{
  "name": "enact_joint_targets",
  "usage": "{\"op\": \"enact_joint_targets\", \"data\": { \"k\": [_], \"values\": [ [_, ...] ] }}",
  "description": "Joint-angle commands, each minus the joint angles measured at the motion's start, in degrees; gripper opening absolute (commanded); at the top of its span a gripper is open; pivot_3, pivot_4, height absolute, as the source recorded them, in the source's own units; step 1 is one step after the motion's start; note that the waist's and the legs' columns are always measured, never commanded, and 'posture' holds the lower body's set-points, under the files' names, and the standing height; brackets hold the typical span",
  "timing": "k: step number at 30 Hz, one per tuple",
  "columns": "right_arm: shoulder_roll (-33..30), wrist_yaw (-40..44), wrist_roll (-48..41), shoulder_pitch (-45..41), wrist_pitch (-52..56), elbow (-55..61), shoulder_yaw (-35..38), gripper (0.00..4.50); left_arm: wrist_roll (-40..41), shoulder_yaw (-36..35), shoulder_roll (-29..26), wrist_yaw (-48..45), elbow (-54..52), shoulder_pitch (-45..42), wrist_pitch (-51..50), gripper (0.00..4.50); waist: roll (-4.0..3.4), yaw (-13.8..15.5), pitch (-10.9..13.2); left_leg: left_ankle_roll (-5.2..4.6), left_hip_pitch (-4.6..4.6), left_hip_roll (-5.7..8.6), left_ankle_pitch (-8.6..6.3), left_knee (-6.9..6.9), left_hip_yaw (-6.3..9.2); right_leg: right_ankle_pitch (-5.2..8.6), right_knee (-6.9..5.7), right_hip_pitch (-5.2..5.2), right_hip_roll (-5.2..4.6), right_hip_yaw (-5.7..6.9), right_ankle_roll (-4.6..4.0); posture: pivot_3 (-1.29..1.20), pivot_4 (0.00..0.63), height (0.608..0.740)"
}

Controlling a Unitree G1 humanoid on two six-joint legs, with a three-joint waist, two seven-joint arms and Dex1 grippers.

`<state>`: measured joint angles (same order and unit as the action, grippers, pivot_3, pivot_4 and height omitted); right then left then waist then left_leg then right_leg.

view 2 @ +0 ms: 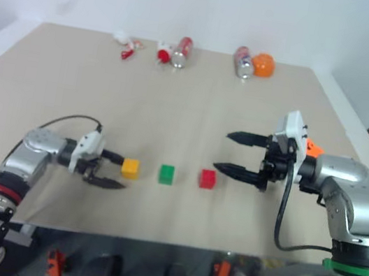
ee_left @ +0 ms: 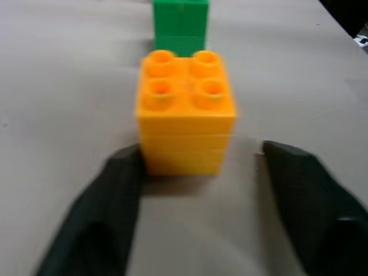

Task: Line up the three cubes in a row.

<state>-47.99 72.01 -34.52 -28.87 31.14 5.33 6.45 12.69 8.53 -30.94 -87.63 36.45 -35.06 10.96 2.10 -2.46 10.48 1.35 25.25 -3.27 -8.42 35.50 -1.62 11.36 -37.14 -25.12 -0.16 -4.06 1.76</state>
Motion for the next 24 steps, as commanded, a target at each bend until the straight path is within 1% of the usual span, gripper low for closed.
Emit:
{"op": "enact_joint_targets", "data": {
  "k": [1, 7, 12, 15, 20, 22, 24],
  "values": [
    [-0.4, 0.2, 0.0, -1.3, -0.7, 0.5, 0.3, 4.50, -1.6, -1.3, -0.7, 2.6, 3.1, -1.8, 1.6, 4.15, 0.00, 0.0, 0.0, -0.04, -0.03, 0.01, 0.03, 0.00, 0.00, -0.01, 0.00, 0.02, -0.01, 0.00, -0.02, 0.00, 0.150, 0.740],
    [-0.3, 1.2, 0.1, -3.1, -0.8, -0.8, -0.3, 4.50, -1.4, -2.7, -2.4, 3.7, 3.8, -1.9, 2.1, 4.15, -0.02, -0.3, 0.0, -0.05, -0.24, 0.19, 0.03, 0.01, 0.07, -0.20, 0.03, -0.06, -0.16, 0.00, -0.30, 0.00, 0.150, 0.740],
    [-0.2, 2.6, 0.7, -5.2, -1.7, -2.8, -1.5, 4.50, -0.1, -5.2, -6.1, 3.8, 4.0, -1.6, 1.6, 4.15, -0.01, -0.5, 0.0, -0.07, -0.41, 0.21, 0.04, 0.01, 0.16, -0.24, 0.06, -0.17, -0.21, 0.07, -0.37, 0.00, 0.150, 0.740],
    [-0.1, 3.6, 0.9, -6.5, -2.0, -3.8, -2.1, 4.50, 1.5, -7.0, -9.1, 2.2, 1.2, 0.0, -1.3, 4.15, -0.03, -0.4, 0.0, -0.06, -0.46, 0.21, 0.04, 0.00, 0.10, -0.28, 0.05, -0.14, -0.23, 0.06, -0.42, 0.00, 0.150, 0.740],
    [0.2, 5.0, 1.6, -8.5, -2.8, -5.9, -3.2, 4.50, 4.1, -9.2, -15.7, -1.7, -5.1, 5.0, -8.0, 4.15, -0.03, -0.4, 0.0, -0.16, -0.38, 0.06, 0.11, 0.00, 0.02, -0.33, 0.05, -0.19, -0.19, 0.07, -0.31, 0.00, 0.150, 0.740],
    [0.4, 5.0, 2.0, -9.1, -3.4, -6.7, -3.5, 4.50, 4.4, -10.5, -17.2, 0.0, -6.9, 6.5, -9.5, 4.15, -0.03, -0.3, 0.0, -0.01, -0.22, 0.01, 0.00, -0.07, 0.02, -0.30, 0.02, -0.36, -0.17, 0.13, -0.26, 0.00, 0.150, 0.740],
    [0.6, 4.8, 2.2, -9.4, -3.8, -7.1, -3.5, 4.50, 5.0, -12.1, -17.4, 2.4, -8.5, 7.3, -11.0, 4.15, -0.03, -0.1, 0.0, 0.05, -0.09, -0.04, -0.22, -0.09, 0.04, -0.32, -0.03, -0.50, -0.10, 0.14, -0.20, 0.00, 0.150, 0.740]
  ]
}}
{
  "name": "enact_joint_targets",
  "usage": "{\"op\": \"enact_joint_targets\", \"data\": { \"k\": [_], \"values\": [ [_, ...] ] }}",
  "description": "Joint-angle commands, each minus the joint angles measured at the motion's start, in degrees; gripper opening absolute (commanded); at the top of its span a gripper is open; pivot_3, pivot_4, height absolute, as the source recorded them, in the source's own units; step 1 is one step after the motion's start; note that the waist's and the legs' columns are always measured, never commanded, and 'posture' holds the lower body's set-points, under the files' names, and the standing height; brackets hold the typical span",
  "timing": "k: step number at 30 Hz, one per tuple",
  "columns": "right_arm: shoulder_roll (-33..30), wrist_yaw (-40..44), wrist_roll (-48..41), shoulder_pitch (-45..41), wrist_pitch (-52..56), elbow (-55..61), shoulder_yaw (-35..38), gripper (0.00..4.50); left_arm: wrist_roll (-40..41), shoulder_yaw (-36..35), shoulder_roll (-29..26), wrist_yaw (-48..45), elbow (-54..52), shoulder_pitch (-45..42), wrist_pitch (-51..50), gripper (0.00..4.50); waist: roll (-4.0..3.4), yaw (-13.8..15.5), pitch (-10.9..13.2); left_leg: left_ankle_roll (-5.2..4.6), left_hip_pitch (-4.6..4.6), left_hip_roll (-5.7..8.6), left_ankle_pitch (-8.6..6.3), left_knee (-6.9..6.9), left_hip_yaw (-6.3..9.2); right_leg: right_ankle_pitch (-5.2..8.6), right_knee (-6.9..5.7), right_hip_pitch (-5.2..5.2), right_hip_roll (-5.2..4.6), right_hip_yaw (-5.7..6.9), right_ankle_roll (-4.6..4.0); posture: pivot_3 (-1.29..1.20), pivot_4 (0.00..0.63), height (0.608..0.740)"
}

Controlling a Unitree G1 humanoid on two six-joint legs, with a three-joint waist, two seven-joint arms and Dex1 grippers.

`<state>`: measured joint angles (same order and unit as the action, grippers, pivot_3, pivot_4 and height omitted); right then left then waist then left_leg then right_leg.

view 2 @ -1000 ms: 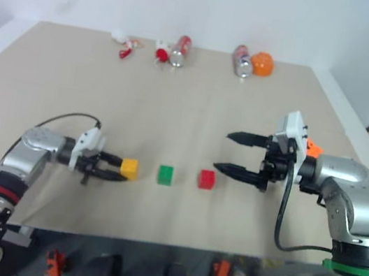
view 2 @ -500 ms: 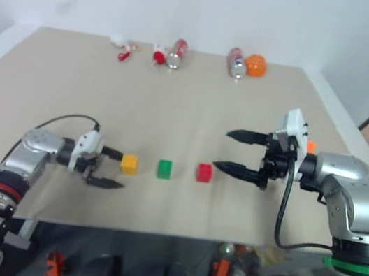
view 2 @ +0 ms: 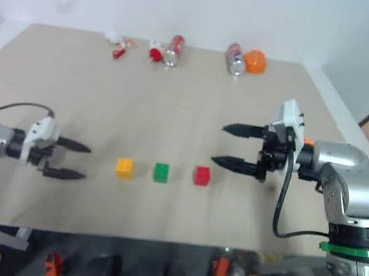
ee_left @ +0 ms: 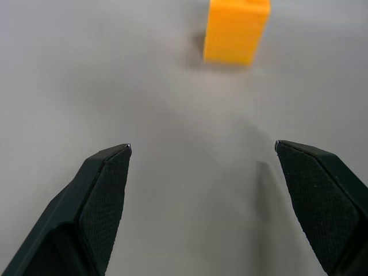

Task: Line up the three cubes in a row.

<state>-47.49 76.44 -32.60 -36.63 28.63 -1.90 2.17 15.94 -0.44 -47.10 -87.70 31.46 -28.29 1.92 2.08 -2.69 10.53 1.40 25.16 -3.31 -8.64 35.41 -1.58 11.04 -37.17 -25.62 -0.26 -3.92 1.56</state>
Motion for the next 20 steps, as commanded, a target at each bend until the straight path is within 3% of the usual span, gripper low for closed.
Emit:
{"op": "enact_joint_targets", "data": {
  "k": [1, 7, 10, 14, 20],
  "values": [
    [0.4, -0.6, 0.6, -1.4, -1.6, 0.0, 1.1, 4.50, 3.7, -5.4, -0.5, 5.8, -5.5, 1.1, -5.1, 4.15, 0.00, 0.2, 0.0, 0.03, 0.01, 0.00, -0.10, 0.00, 0.03, 0.06, -0.04, 0.00, 0.03, 0.01, 0.06, 0.00, 0.150, 0.740],
    [5.4, -18.7, 3.8, 3.5, -4.5, -0.7, 9.6, 4.50, 8.7, -22.0, 9.7, 44.6, -19.0, 5.2, -23.6, 4.15, 0.01, 0.2, 0.0, 0.05, 0.07, -0.02, -0.52, 0.06, 0.12, 0.32, -0.13, 0.06, 0.10, -0.01, 0.45, 0.00, 0.150, 0.740],
    [8.5, -27.9, 3.1, 9.7, -4.2, 1.7, 16.1, 4.50, 8.3, -27.4, 14.6, 57.6, -26.3, 10.4, -27.5, 4.15, 0.04, 0.2, 0.0, 0.14, -0.04, 0.00, -0.63, 0.08, 0.15, 0.37, -0.11, 0.21, 0.09, -0.04, 0.56, 0.00, 0.150, 0.740],
    [14.2, -36.4, 1.1, 21.7, -2.4, 9.2, 21.0, 4.50, 6.0, -27.5, 19.3, 66.7, -34.9, 18.2, -29.6, 4.15, 0.07, 0.2, 0.0, 0.21, -0.12, 0.03, -0.70, 0.09, 0.12, 0.41, -0.08, 0.31, 0.08, -0.13, 0.59, 0.00, 0.150, 0.740],
    [21.4, -41.4, 0.9, 35.9, -1.8, 21.5, 17.7, 4.50, 8.1, -23.1, 24.2, 66.9, -43.0, 24.1, -30.1, 4.15, 0.06, 0.1, -0.1, 0.22, -0.19, 0.00, -0.68, 0.17, 0.06, 0.49, -0.12, 0.34, 0.09, -0.12, 0.31, 0.00, 0.150, 0.740]
  ]
}}
